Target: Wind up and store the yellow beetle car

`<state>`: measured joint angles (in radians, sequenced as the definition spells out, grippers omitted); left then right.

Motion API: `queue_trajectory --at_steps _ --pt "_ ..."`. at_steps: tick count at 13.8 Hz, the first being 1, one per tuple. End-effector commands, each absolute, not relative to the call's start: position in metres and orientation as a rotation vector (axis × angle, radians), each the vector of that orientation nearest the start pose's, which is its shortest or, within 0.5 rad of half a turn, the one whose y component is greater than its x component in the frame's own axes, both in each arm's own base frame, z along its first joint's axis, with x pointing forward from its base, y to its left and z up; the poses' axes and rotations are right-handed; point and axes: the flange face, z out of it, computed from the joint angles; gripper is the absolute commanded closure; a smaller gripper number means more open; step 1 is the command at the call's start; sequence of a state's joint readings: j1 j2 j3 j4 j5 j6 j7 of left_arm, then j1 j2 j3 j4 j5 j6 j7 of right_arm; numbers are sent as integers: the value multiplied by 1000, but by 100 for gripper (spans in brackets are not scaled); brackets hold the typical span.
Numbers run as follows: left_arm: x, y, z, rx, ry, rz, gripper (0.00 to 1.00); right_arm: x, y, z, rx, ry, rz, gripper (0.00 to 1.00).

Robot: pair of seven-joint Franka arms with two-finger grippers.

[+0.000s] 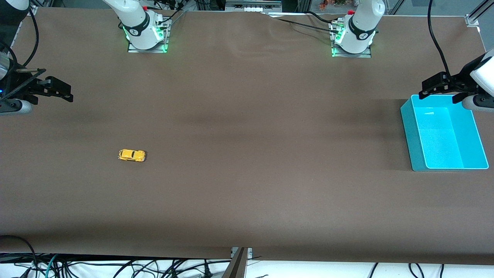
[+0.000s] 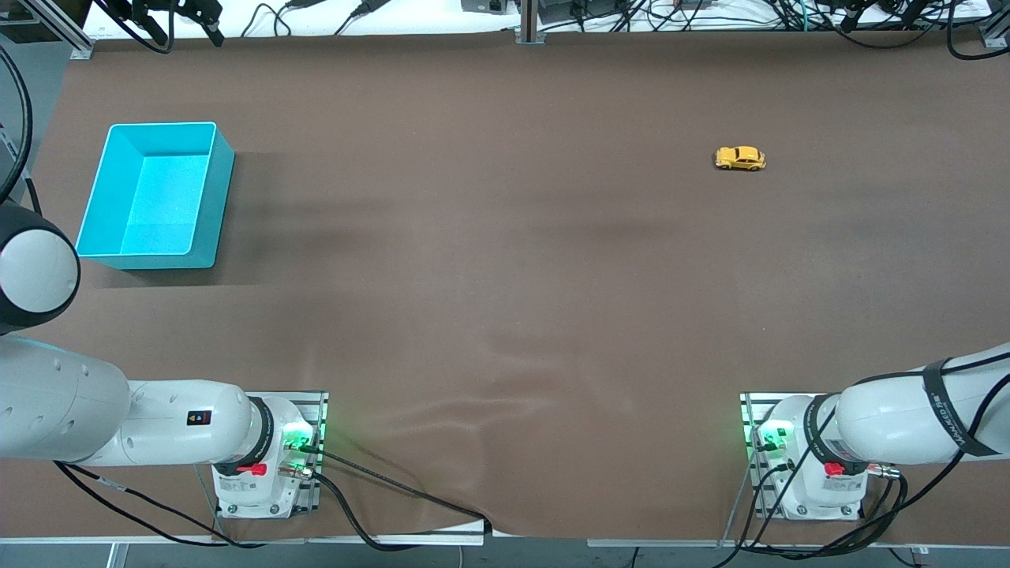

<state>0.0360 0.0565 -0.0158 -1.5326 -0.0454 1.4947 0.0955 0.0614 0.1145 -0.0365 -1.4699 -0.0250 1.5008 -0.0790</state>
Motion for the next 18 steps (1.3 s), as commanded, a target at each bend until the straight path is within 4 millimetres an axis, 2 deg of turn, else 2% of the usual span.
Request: queue_trajectory --at_steps 1,18 --pt "565 5 607 -3202 109 130 0 583 10 600 -3175 -162 126 0" --pt "565 5 607 -3202 109 130 0 586 9 602 -3176 -162 117 0"
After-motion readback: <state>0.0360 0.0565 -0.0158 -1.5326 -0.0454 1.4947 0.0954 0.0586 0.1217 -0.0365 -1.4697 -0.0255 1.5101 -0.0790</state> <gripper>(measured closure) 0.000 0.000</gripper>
